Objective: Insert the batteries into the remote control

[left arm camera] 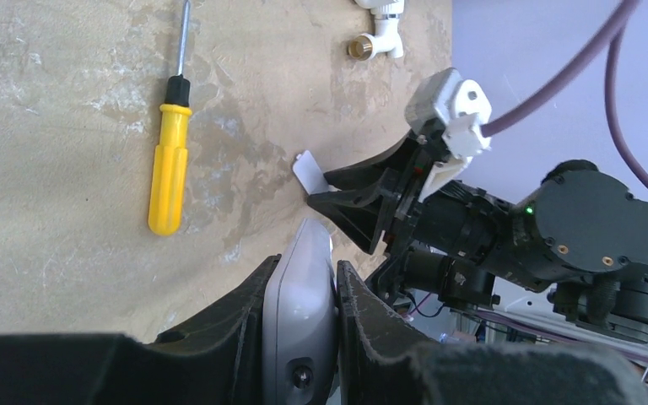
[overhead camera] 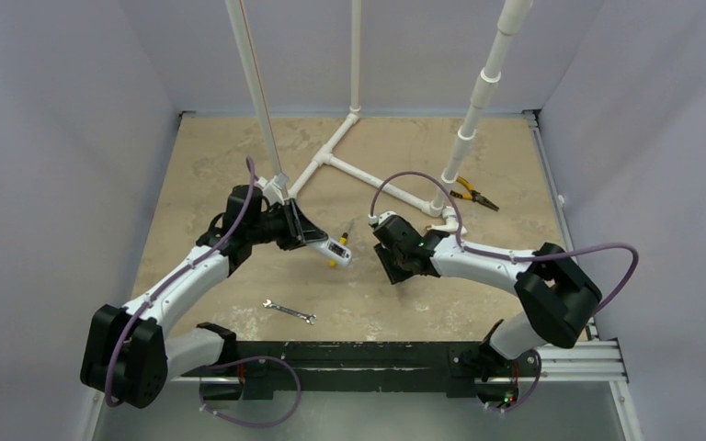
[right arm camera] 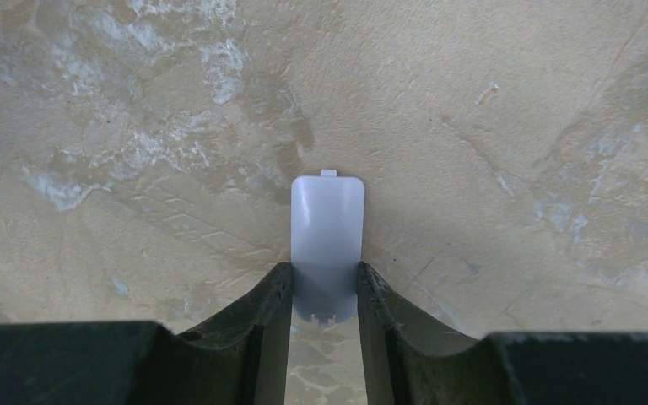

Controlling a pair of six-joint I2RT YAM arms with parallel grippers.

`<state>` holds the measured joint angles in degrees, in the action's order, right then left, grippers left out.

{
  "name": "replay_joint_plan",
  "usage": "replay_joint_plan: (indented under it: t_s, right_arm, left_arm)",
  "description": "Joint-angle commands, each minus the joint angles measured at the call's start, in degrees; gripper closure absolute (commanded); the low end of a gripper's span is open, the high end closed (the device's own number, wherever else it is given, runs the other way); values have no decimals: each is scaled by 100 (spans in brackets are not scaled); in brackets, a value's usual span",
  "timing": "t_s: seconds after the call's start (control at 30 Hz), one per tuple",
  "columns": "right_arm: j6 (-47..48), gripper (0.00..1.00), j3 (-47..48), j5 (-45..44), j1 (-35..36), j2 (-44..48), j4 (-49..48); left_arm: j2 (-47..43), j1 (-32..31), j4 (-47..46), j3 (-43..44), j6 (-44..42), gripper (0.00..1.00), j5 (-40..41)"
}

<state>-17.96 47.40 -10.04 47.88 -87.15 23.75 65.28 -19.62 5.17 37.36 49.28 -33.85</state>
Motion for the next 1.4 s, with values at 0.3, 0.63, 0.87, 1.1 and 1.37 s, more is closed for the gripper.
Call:
replay_joint_plan:
  t_s: [0.3,0.63,0.87,1.1,1.37]
  right_arm:
    - [483,75,173,-193,5,1188,513]
    - [1631,73,897,377,12,1889,1391]
    - [2168,74,1456,985,140,2027,1841]
    - [2262,74,1641,1073,531,1900,1837]
    - [2220,74,1754,1040,805,1713,1668]
  left_arm:
    - [296,12,-859,-69,180,100,-233]
    - [312,-184,-1341,-191,302,100,-342]
    - [620,-731,-2119,-256,733,100,-460]
    - [831,-950,-2537,-267,968,100,-500]
    - [939,-1023,-2822,-360,1143,100,-537]
